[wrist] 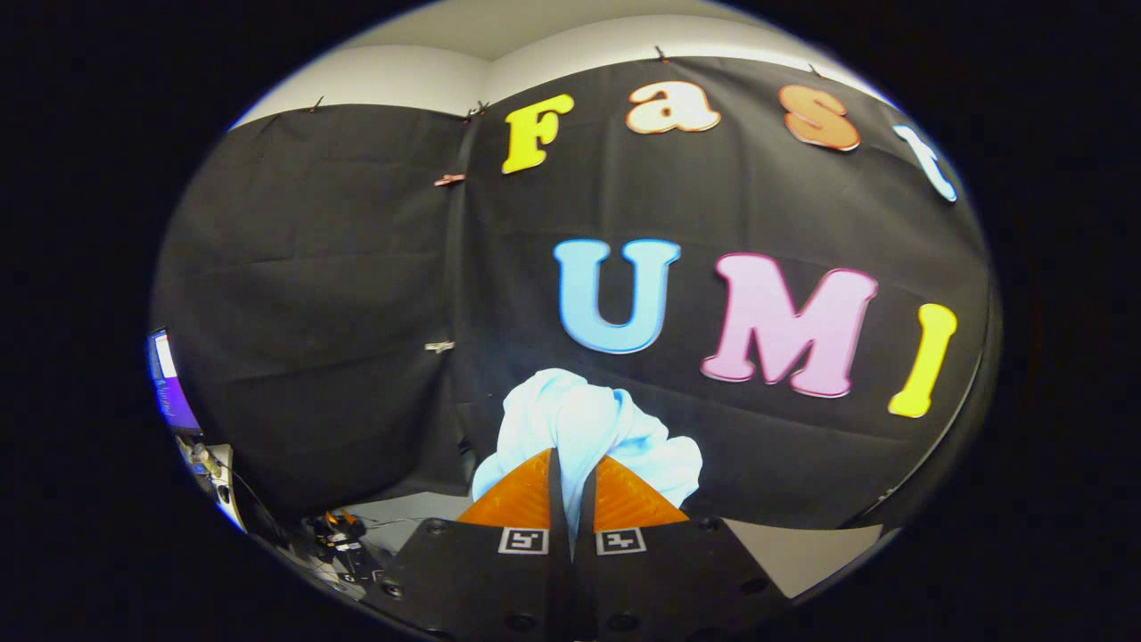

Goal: Put the clothes into the washing machine and then close the washing machine lid.

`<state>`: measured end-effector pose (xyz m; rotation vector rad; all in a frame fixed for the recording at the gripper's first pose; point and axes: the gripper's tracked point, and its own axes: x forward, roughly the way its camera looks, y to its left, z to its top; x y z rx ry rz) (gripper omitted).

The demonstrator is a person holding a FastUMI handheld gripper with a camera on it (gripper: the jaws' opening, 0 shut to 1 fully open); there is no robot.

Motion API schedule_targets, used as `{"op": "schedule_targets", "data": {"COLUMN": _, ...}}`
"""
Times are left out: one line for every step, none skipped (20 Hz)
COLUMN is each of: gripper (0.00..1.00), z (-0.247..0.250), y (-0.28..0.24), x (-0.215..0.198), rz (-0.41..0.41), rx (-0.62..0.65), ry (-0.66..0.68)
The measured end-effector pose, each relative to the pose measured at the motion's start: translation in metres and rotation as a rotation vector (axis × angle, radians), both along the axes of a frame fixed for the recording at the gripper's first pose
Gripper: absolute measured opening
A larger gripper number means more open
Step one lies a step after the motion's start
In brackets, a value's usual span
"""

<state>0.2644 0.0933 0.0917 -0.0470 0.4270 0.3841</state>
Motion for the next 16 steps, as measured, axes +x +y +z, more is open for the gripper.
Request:
{"op": "schedule_targets", "data": {"gripper": 0.05, "z": -0.016, "y": 0.016, "x": 0.005, "rz": 0.035, "rx": 0.009, "ry": 0.017}}
{"op": "schedule_targets", "data": {"gripper": 0.05, "z": -0.032, "y": 0.027, "x": 0.01, "rz": 0.063, "rx": 0.012, "ry": 0.037}}
{"op": "schedule_targets", "data": {"gripper": 0.05, "z": -0.049, "y": 0.034, "x": 0.018, "rz": 0.086, "rx": 0.01, "ry": 0.055}}
{"op": "schedule_targets", "data": {"gripper": 0.05, "z": -0.067, "y": 0.04, "x": 0.026, "rz": 0.104, "rx": 0.003, "ry": 0.07}}
{"op": "schedule_targets", "data": {"gripper": 0.05, "z": -0.084, "y": 0.045, "x": 0.032, "rz": 0.121, "rx": -0.003, "ry": 0.08}}
{"op": "schedule_targets", "data": {"gripper": 0.05, "z": -0.098, "y": 0.052, "x": 0.032, "rz": 0.136, "rx": -0.006, "ry": 0.085}}
{"op": "schedule_targets", "data": {"gripper": 0.05, "z": -0.115, "y": 0.053, "x": 0.034, "rz": 0.151, "rx": -0.01, "ry": 0.094}}
{"op": "schedule_targets", "data": {"gripper": 0.05, "z": -0.132, "y": 0.056, "x": 0.035, "rz": 0.164, "rx": -0.017, "ry": 0.104}}
{"op": "schedule_targets", "data": {"gripper": 0.05, "z": -0.15, "y": 0.061, "x": 0.038, "rz": 0.176, "rx": -0.025, "ry": 0.115}}
{"op": "schedule_targets", "data": {"gripper": 0.05, "z": -0.166, "y": 0.062, "x": 0.04, "rz": 0.185, "rx": -0.029, "ry": 0.123}}
{"op": "schedule_targets", "data": {"gripper": 0.05, "z": -0.181, "y": 0.062, "x": 0.042, "rz": 0.189, "rx": -0.026, "ry": 0.127}}
{"op": "schedule_targets", "data": {"gripper": 0.05, "z": -0.196, "y": 0.061, "x": 0.047, "rz": 0.186, "rx": -0.026, "ry": 0.131}}
{"op": "schedule_targets", "data": {"gripper": 0.05, "z": -0.21, "y": 0.058, "x": 0.051, "rz": 0.183, "rx": -0.03, "ry": 0.138}}
{"op": "schedule_targets", "data": {"gripper": 0.05, "z": -0.224, "y": 0.056, "x": 0.054, "rz": 0.181, "rx": -0.039, "ry": 0.151}}
{"op": "schedule_targets", "data": {"gripper": 0.05, "z": -0.238, "y": 0.055, "x": 0.055, "rz": 0.183, "rx": -0.045, "ry": 0.168}}
{"op": "schedule_targets", "data": {"gripper": 0.05, "z": -0.25, "y": 0.054, "x": 0.056, "rz": 0.186, "rx": -0.05, "ry": 0.189}}
